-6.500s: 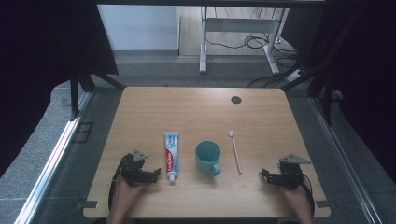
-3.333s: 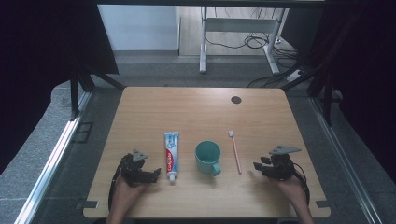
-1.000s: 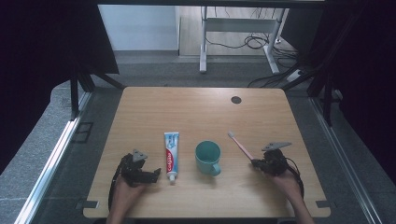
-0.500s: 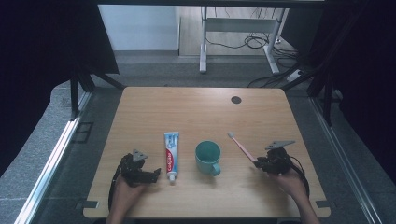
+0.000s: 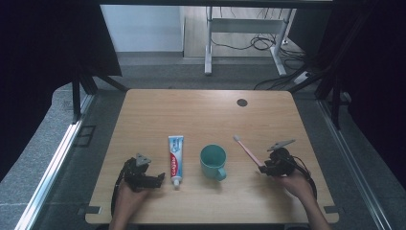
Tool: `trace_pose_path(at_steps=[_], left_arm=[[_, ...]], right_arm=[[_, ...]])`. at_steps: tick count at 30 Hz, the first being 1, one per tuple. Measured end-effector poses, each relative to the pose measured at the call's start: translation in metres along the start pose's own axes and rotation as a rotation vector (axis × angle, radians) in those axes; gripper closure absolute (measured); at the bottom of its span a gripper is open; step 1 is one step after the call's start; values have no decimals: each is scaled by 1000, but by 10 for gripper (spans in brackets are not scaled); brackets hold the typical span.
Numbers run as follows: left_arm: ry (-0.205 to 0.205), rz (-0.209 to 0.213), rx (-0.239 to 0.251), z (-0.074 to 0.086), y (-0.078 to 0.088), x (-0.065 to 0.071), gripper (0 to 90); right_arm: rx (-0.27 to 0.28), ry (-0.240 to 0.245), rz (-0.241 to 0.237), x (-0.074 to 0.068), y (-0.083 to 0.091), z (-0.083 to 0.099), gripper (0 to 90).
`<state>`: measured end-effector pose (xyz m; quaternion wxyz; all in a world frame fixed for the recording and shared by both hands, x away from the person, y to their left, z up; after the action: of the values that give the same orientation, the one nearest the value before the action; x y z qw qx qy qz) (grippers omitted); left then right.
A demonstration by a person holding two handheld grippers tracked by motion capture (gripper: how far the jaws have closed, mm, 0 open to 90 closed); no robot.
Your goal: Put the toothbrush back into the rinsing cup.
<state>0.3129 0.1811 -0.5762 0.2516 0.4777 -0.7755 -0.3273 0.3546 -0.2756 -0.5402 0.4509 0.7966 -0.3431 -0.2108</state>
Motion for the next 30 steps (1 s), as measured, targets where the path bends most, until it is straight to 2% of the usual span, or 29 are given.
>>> trace_pose_path(at_steps=[1, 3, 11, 22, 30], left_arm=[[0, 0, 0, 0, 0, 0, 0], [0, 0, 0, 0, 0, 0, 0], [0, 0, -1, 0, 0, 0, 0], [0, 0, -2, 0, 0, 0, 0], [0, 0, -2, 0, 0, 0, 0]], right_arm=[[-27, 2, 1, 1, -2, -3, 553], [-35, 0, 1, 2, -3, -5, 548], [-127, -2, 8, 6, -8, -21, 512], [-200, -13, -9, 7, -16, -40, 483], [-271, -2, -10, 7, -23, -52, 483]])
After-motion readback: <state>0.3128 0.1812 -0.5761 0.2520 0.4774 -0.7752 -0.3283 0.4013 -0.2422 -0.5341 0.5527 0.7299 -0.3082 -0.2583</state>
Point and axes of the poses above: each handheld gripper's, and its own axes: y roughly backward along the jaws, z roughly out of its underside, x roughly to its right, the point moved 4 cm from there along -y, roughly forward along the jaws, and after that the axes turned 4 degrees about y, right-handed, at the moved point
